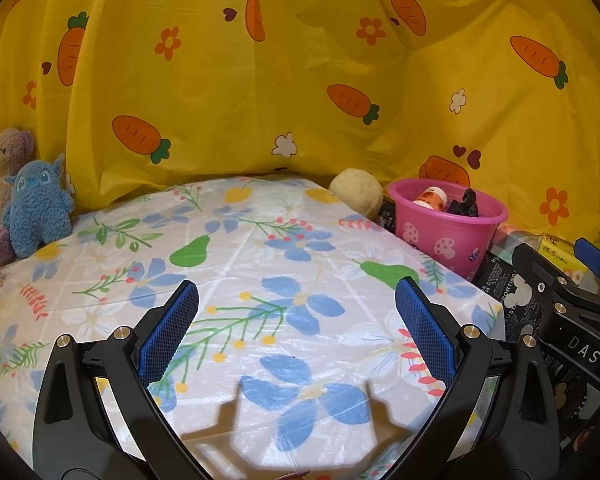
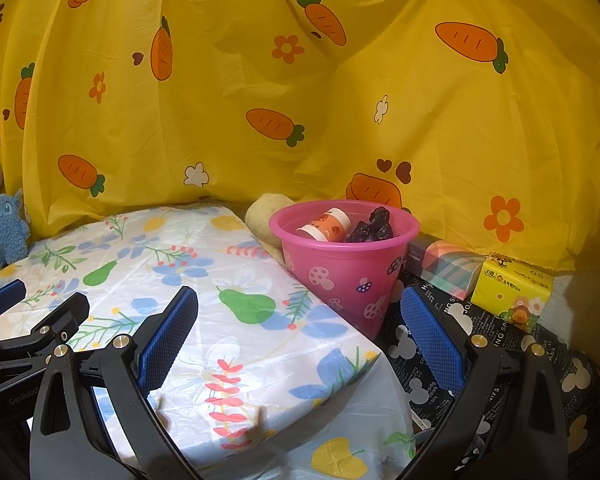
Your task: Collect trash
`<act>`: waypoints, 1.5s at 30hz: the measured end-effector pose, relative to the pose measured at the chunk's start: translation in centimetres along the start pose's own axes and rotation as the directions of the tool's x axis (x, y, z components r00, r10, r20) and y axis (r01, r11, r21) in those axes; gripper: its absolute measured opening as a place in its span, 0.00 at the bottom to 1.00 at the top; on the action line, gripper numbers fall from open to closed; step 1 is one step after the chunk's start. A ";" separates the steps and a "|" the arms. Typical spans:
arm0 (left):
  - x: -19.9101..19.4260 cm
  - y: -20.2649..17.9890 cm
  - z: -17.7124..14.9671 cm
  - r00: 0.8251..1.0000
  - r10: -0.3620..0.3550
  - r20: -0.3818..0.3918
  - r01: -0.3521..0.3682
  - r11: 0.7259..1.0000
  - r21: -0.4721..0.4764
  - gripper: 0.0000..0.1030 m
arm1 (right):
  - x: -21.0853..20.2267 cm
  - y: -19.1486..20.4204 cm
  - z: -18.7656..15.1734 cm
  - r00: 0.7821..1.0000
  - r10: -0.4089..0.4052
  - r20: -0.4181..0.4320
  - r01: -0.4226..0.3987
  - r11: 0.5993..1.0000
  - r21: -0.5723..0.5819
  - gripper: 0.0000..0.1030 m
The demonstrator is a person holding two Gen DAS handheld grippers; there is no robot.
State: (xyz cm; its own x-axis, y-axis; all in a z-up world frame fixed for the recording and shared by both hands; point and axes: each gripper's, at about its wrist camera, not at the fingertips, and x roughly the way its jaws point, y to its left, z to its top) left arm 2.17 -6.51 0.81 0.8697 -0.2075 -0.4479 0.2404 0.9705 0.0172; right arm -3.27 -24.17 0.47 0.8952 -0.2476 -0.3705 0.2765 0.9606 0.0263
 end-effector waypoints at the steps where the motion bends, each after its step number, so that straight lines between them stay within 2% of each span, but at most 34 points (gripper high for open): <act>1: 0.0 0.0 0.0 1.000 0.000 0.000 0.000 1.000 0.000 0.94 | 0.0 0.0 0.0 1.000 0.001 0.000 -0.001 1.000 0.001 0.94; 29: -0.2 -0.8 0.0 1.000 -0.003 0.009 0.003 1.000 0.016 0.94 | 0.1 0.0 -0.1 1.000 -0.003 0.001 0.003 1.000 0.005 0.94; 36: -0.3 -0.9 0.0 1.000 -0.013 0.011 0.013 0.999 0.032 0.82 | 0.1 0.2 -0.1 1.000 -0.005 0.000 0.005 1.000 0.008 0.94; 38: -0.4 -0.9 -0.1 1.000 -0.017 0.014 0.017 0.999 0.032 0.75 | 0.1 0.0 -0.1 1.000 -0.004 0.001 0.004 1.000 0.006 0.94; 45: -0.8 -0.9 0.0 0.999 -0.039 0.030 0.038 0.999 0.034 0.70 | 0.1 -0.1 -0.1 1.000 -0.004 0.001 0.004 1.000 0.008 0.94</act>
State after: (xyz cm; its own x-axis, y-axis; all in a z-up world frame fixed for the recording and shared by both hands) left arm 1.25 -7.26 1.13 0.8723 -0.2488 -0.4209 0.2877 0.9572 0.0303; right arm -3.27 -24.28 0.40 0.8943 -0.2513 -0.3701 0.2829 0.9586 0.0327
